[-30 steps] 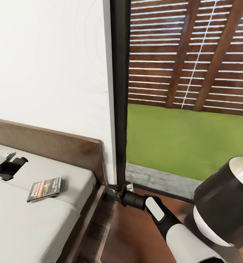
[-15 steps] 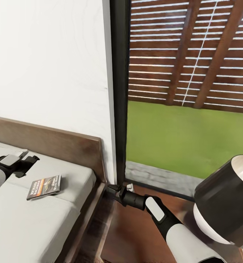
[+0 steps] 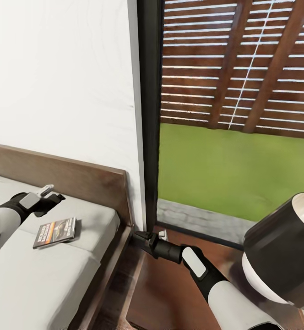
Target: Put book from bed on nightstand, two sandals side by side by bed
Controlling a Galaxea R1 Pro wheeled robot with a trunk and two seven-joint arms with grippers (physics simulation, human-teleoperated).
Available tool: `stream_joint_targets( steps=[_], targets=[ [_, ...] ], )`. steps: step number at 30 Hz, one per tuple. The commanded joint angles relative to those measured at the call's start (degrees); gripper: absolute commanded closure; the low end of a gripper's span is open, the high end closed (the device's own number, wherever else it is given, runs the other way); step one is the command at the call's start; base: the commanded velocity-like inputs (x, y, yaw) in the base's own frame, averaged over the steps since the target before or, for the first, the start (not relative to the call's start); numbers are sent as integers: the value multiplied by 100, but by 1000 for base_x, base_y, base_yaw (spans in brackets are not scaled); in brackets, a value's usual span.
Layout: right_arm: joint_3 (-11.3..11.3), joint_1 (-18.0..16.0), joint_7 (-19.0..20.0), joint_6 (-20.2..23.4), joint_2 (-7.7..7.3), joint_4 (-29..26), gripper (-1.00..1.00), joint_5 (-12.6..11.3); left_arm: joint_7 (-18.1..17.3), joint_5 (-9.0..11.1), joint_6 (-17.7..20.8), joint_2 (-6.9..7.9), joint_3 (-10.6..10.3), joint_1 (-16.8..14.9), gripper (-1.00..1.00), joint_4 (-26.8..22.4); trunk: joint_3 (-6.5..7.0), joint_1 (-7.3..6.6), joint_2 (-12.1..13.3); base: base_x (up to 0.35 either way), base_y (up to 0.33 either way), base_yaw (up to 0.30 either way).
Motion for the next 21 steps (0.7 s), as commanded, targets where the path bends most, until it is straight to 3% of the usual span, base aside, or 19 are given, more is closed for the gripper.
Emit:
stream_joint_targets(
  steps=[1, 10, 14, 16, 17, 21],
  targets=[
    [7, -4, 5, 19, -2, 1, -100, -19, -16, -65, 35, -5, 28, -5, -100, -3, -13, -1, -3, 0, 0, 0],
    [6, -4, 8, 17, -3, 1, -100, -12, -242, -292, 164, 17, -151, -40, -100, -23, -91, -1, -3, 0, 0, 0],
    [7, -4, 10, 16, -3, 1, -100, -19, -431, -505, 184, 28, -258, -74, -100, -26, -125, -1, -3, 0, 0, 0],
    [8, -4, 9, 17, 1, 1, -100, -23, -643, -770, 201, 37, -340, -103, -100, -37, -142, -1, -3, 0, 0, 0],
    [8, -4, 9, 17, 1, 1, -100, -23, -643, -770, 201, 37, -340, -103, -100, -37, -151, -1, -3, 0, 0, 0],
    [8, -4, 9, 17, 2, 1, -100, -25, -875, -1088, 251, 57, -394, -161, -100, -48, -185, -1, -3, 0, 0, 0]
  ],
)
